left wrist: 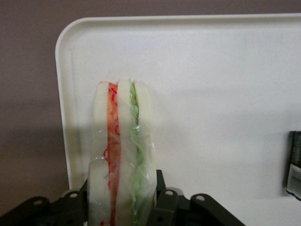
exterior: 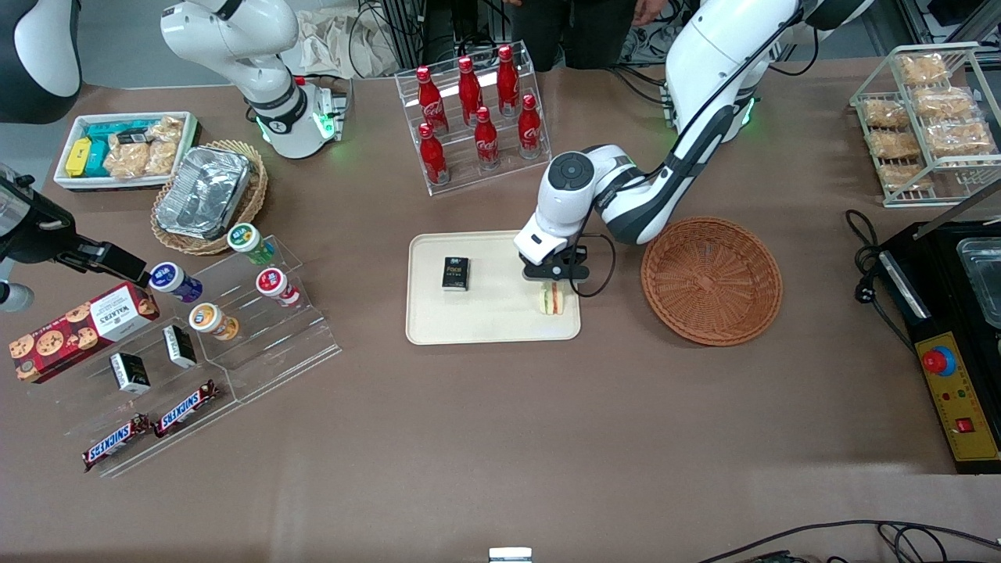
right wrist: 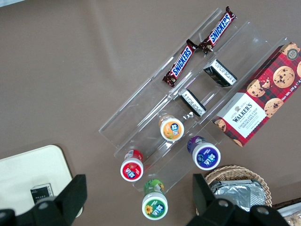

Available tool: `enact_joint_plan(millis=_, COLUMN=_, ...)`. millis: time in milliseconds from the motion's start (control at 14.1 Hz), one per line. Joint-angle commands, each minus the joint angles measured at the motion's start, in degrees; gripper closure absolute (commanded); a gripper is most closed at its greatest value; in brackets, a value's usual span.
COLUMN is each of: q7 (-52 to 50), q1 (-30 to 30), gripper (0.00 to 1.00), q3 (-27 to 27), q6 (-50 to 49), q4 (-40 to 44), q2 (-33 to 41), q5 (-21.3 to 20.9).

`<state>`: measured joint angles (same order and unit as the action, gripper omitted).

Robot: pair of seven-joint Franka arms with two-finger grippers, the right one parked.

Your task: Place sandwich from basket to tray

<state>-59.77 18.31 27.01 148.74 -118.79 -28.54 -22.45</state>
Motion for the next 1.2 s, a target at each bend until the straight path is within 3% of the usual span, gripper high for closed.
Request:
enact_joint_plan(millis=0, q7=-2.28, q1=0.06, gripper=0.00, q3=-0.38, q6=-3.09, q4=1.01, q2=4.44, q5=-0.58)
enact_joint_plan(millis=354, q7=-1.06, q1=-2.13, gripper=0.00, q3=-0.38, q6=-16.53, q4=2.77, q2=17.89, q5=1.36)
enact_joint_plan(millis=567, q7=5.77, q1=-7.04, gripper=0.00, q3=0.15, q6=-21.81, q4=3.21, q2=24.04, q5=2.32)
enact_joint_plan(millis=850, q7=26.31, q1=-14.60, gripper=0.00, q3=0.15, q6=-33.22, q4=4.17, q2=31.51, q5=12.67)
enact_joint_plan(millis=992, q7=35.99, q1=-21.53, gripper=0.00, q3=1.19, q6=-39.81, q4=4.27, q2=35.73, q5=17.50)
enact_joint_plan(millis=1134, q7=42.95, q1=-21.92, gripper=0.00, q3=-2.98, q6=-43.35, q4=4.35, q2=38.99, q5=21.38)
